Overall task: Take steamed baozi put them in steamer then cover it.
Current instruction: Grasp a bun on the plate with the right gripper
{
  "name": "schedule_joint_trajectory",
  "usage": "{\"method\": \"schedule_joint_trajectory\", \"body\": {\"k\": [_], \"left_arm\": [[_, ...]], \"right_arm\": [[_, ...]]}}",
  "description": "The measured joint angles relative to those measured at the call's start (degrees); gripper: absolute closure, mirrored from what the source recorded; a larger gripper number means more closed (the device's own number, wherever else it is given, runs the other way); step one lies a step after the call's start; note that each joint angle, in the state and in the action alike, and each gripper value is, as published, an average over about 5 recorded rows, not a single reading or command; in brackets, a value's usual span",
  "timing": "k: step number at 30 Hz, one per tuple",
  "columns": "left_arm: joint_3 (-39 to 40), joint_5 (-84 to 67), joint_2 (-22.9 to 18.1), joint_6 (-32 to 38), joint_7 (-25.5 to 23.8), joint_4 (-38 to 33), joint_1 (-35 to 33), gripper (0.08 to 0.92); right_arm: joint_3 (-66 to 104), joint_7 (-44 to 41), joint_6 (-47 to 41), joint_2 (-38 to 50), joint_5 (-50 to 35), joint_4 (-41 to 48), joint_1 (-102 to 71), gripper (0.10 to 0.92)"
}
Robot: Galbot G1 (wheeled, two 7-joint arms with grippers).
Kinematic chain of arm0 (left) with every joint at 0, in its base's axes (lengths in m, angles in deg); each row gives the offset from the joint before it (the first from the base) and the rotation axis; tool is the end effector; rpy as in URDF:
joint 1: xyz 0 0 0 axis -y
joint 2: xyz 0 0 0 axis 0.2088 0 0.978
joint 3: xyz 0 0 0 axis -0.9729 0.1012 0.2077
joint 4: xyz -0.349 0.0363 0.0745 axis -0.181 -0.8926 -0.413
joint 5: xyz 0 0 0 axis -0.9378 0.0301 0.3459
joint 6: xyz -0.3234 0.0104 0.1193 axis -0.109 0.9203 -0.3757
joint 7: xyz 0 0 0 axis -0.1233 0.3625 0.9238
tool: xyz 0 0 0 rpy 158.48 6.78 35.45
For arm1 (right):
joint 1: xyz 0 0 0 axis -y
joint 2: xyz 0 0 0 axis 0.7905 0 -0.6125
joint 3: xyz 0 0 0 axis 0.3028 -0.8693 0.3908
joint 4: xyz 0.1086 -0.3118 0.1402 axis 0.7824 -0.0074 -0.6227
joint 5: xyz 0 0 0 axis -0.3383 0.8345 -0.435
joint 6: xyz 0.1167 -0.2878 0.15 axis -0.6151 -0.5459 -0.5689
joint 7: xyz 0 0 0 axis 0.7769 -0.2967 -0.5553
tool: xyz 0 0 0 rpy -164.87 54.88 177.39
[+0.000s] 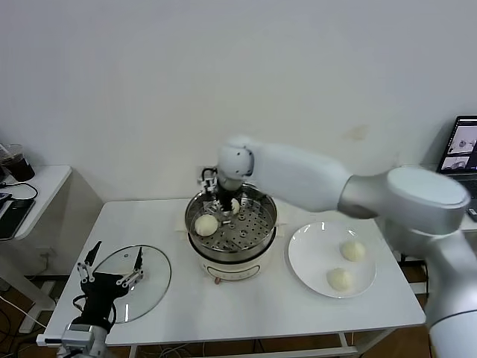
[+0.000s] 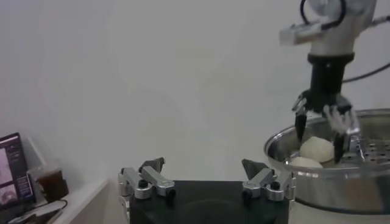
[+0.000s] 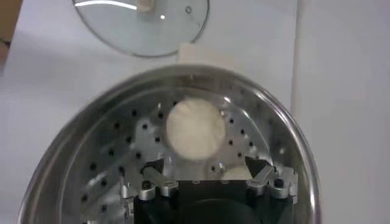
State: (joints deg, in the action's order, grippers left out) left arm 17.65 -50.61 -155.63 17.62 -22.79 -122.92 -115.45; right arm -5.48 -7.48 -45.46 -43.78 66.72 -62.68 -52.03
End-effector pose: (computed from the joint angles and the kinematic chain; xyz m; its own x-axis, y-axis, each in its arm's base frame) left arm 0.1346 0.0768 -0.2405 -0.9986 -0.0454 0.0254 -0.0345 0.9432 0.3305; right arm 0.5655 0.1595 -0.0329 -0.2346 -0.2311 0.9442 -0.9212 -0.2574 -0.2919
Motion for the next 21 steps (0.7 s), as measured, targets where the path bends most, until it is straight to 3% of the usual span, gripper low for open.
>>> {"method": "schedule_joint_trajectory", "body": {"k": [11,21], "left_arm": [[1.38,0.41,-0.10,-0.01,-0.15,0.66,0.31,0.177],[1.86,1.09,-0.43,-0.08,-0.18,0.61,-0.24,0.177]], "right_arm": [[-2.19,-7.24,8.71,19.65,3.31,-14.11,4.56,0.203],[2.61,-8.39,12.62,36.38,11.58,-23.46,-5.35,0.203]]}}
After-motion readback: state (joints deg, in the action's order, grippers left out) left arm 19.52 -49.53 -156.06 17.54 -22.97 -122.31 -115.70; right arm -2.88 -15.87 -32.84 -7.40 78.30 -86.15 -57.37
